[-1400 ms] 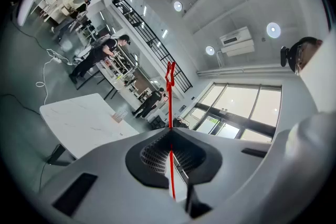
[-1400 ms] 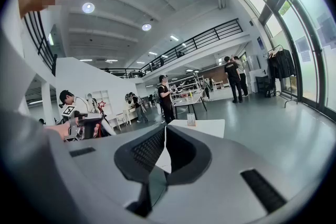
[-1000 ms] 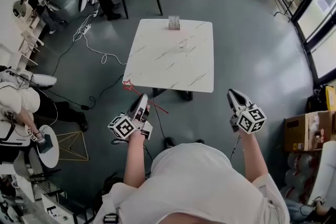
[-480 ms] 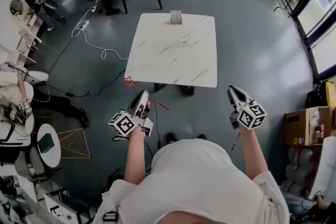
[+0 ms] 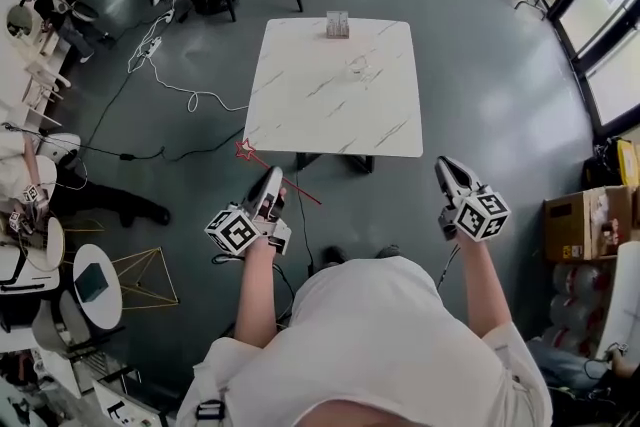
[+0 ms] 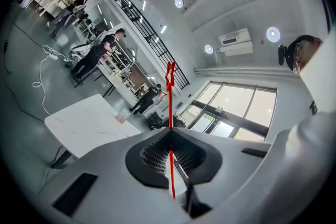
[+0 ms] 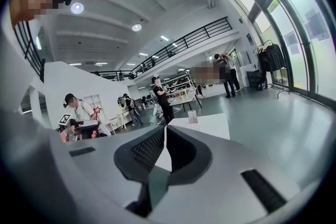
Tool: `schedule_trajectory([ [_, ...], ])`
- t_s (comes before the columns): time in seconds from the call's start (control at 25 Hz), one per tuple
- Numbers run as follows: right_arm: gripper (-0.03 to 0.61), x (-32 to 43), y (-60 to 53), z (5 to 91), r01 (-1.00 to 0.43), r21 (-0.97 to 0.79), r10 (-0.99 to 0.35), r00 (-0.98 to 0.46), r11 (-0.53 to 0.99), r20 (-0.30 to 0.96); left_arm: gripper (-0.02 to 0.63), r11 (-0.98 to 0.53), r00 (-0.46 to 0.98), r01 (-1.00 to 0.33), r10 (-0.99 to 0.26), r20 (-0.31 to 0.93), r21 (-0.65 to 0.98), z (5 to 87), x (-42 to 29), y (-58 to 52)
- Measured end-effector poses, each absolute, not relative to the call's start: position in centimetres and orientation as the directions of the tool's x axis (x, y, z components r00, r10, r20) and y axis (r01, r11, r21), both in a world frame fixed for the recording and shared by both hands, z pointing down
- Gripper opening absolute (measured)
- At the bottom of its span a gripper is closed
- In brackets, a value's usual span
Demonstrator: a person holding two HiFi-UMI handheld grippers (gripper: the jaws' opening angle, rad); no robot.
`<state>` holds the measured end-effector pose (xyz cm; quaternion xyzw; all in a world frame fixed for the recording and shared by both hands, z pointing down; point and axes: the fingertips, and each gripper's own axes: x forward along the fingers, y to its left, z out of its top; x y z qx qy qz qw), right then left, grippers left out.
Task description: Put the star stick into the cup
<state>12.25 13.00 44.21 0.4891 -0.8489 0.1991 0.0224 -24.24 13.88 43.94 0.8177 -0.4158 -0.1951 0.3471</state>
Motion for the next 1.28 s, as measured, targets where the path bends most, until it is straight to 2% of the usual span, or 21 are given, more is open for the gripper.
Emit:
schedule_trajectory([
  [0.64,0.031,8.3,12.4,45.3,-0.846,-0.297,-0.805,-0.521,0.442,0.284,0.015,-0.399,0.589,-0.53,-0.808,-0.014,0.749,45.6,-27.2,13.0],
  [1.28,0.031,10.9,6.8,47.9,-0.824,-0.373,-0.785,-0.542,0.426,0.301,0.015,-0.365,0.564,-0.564,-0.826,0.023,0.741,45.6,-25.3,8.5],
])
